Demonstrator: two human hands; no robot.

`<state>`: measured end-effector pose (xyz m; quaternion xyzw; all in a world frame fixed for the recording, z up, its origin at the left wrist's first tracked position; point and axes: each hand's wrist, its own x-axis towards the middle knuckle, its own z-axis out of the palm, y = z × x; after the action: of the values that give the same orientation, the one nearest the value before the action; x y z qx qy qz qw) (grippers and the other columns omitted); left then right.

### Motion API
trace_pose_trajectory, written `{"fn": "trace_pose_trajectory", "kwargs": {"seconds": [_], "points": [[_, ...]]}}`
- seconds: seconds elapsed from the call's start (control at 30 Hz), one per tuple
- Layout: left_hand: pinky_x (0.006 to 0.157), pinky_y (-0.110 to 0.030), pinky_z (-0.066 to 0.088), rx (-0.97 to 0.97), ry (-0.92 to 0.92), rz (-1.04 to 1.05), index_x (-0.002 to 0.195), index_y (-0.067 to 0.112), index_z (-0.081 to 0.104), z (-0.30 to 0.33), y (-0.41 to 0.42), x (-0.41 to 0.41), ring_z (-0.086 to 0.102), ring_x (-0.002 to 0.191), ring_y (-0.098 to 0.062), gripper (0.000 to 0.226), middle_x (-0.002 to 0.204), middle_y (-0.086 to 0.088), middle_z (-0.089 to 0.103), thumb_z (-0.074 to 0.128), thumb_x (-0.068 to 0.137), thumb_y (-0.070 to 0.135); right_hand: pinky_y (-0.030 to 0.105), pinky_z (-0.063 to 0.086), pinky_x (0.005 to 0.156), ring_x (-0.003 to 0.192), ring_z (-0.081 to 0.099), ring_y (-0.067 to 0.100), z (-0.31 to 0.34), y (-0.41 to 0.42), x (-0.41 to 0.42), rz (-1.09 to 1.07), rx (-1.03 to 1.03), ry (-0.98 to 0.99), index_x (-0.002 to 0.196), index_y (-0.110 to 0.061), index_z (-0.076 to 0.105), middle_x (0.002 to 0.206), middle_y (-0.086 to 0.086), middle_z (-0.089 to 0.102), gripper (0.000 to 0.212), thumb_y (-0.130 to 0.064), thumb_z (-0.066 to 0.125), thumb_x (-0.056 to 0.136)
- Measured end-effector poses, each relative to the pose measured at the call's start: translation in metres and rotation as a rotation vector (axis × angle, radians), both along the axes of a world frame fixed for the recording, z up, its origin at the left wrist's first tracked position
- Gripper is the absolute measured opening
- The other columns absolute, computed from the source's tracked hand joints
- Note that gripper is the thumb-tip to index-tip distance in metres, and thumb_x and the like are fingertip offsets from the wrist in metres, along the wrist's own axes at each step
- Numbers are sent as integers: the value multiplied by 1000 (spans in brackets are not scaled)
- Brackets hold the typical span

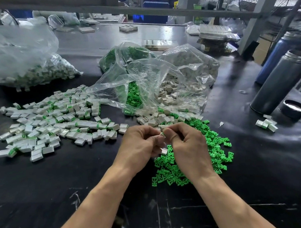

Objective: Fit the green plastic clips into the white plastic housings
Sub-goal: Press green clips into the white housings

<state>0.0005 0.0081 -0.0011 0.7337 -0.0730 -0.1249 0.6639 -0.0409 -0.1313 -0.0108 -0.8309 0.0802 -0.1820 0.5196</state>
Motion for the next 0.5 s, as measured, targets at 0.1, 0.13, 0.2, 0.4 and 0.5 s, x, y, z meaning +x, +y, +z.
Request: {"fn": "trace_pose_trajectory", "kwargs": {"seconds": [0.1,0.13,0.2,0.4,0.5], "points": [[58,-27,58,-45,35,20,94,-3,71,0,-3,-3,72,62,-19,6,75,-14,76,68,95,3,26,54,63,72,68,5,-1,2,0,-20,54,-24,86,-24,73,76,-11,74,15,-21,67,100],[58,-27,59,-65,45,24,93,-3,72,0,-3,-3,73,64,-20,6,76,-14,77,69,94,3,21,51,59,69,66,3,-1,3,-1,-17,73,-30,85,-24,73,76,-13,73,16,-21,67,100],[62,-30,61,-93,54,26,93,-2,72,0,-3,-3,75,69,-24,5,78,-13,77,69,94,2,15,46,55,64,64,0,0,5,-2,-12,115,-39,85,-24,72,75,-15,73,17,-20,67,101],[62,-31,63,-157,90,32,84,4,73,0,-6,-5,77,71,-26,10,78,-15,77,70,93,0,40,62,66,73,71,10,1,8,-3,-39,168,-47,85,-23,72,78,-7,75,16,-21,68,100],[58,-29,62,-204,118,47,84,2,73,-1,-7,-6,77,70,-26,9,77,-17,77,70,92,-1,43,63,67,72,71,10,-1,12,-3,-65,158,-71,83,-23,72,77,-8,74,17,-19,69,99]]}}
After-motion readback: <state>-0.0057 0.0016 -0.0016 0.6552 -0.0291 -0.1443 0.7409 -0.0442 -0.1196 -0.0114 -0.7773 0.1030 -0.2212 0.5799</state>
